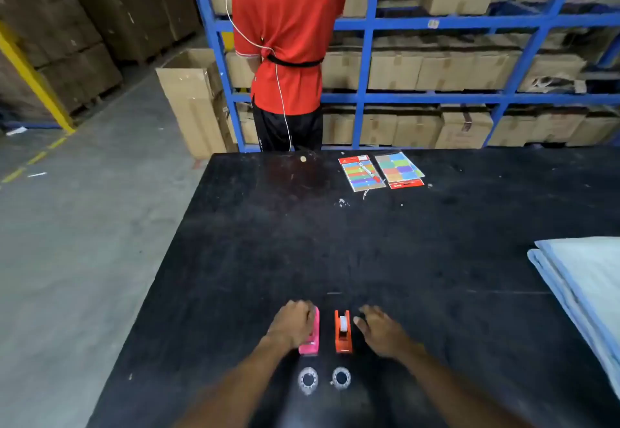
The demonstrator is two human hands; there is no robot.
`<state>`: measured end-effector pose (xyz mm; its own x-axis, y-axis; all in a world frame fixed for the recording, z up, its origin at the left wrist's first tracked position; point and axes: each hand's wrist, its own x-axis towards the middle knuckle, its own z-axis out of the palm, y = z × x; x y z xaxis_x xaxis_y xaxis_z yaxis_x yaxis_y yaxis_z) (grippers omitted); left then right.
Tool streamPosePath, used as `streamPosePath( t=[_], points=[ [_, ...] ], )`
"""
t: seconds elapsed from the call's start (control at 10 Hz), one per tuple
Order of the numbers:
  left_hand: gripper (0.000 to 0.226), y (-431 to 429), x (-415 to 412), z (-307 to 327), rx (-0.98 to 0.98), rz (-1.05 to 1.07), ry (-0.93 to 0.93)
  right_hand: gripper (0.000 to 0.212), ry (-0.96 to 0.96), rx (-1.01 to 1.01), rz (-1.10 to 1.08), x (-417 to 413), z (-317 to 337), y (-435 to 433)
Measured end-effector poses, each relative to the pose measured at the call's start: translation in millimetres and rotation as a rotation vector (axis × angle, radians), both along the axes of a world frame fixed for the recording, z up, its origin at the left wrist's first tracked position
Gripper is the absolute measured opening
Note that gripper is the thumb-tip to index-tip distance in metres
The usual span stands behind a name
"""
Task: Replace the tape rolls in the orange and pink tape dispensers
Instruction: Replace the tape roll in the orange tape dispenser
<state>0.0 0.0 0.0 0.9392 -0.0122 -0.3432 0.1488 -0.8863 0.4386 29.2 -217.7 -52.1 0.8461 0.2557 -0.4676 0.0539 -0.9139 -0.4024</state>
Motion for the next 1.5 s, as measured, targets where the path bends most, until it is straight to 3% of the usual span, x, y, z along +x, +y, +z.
streamPosePath(
  t=[0.1,0.2,0.3,0.5,0.6,0.7,1.0,1.1,1.4,1.5],
  points=[
    [0.021,-15.5,0.8,-21.7,-0.072,0.005,0.191,0.055,0.121,0.018,-0.071,-2.7,-14.6,5.9],
    [0.027,-25.0,3.9,-43.2,-0.148,0.015,0.248,0.058,0.135,0.103,-0.149,-6.5,-21.4,13.0],
    [0.023,-37.8,9.7,-53.8,-0.222,0.019,0.307,0.047,0.114,0.166,-0.108,-9.8,-41.4,16.4],
    [0.031,-51.6,13.3,-73.7,-0.325,0.112,0.282,0.048,0.161,0.294,-0.145,-10.6,-57.6,27.9],
    [0.026,-51.6,15.4,-71.0,-0.425,0.201,0.239,0.039,0.092,0.367,-0.344,-8.8,-46.7,29.2],
    [0.005,-50.9,13.2,-64.9,-0.499,0.259,0.246,0.03,0.098,0.442,-0.364,-8.5,-32.3,26.4],
    [0.013,-50.1,2.9,-36.7,-0.897,0.329,0.156,0.038,0.046,0.622,-0.351,-14.5,20.7,16.8],
    [0.022,-48.4,-3.9,-21.3,-0.994,0.361,0.175,0.026,0.026,0.588,-0.316,-14.9,30.0,14.9],
    [0.047,-56.5,-7.5,-20.2,-1.058,0.514,0.182,0.028,0.057,0.557,-0.245,-13.4,44.7,6.4],
    [0.043,-60.4,-0.3,-23.1,-1.094,0.501,0.241,0.028,0.054,0.555,-0.261,-10.2,34.5,0.0]
  ],
)
